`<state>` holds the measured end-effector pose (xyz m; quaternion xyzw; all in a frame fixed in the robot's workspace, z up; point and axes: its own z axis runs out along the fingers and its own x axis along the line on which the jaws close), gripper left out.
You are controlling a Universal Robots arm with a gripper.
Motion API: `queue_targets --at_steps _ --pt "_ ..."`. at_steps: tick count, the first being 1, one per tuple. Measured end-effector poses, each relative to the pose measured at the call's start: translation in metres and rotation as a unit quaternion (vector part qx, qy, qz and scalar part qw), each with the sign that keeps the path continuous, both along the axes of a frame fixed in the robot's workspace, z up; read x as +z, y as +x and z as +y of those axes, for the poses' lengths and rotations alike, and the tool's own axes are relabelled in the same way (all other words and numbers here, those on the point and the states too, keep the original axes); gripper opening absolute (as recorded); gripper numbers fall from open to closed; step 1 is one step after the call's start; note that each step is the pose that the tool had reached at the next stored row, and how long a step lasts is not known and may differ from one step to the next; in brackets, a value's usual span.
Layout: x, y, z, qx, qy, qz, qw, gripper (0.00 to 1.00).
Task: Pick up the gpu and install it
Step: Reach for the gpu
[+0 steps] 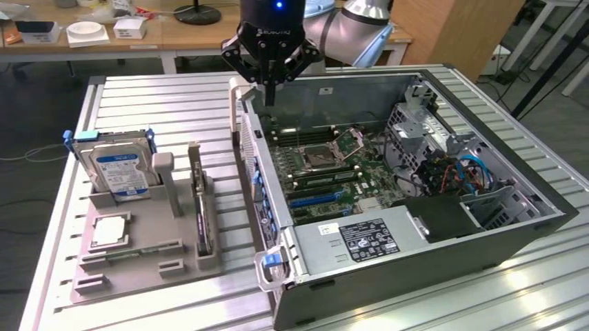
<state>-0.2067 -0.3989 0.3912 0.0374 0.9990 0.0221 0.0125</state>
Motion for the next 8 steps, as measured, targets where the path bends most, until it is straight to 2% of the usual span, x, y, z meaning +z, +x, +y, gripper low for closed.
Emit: queue_targets --at_steps 8 --pt "-0.0002 -0.0082 0.0 0.0 0.0 0.0 1.0 0.11"
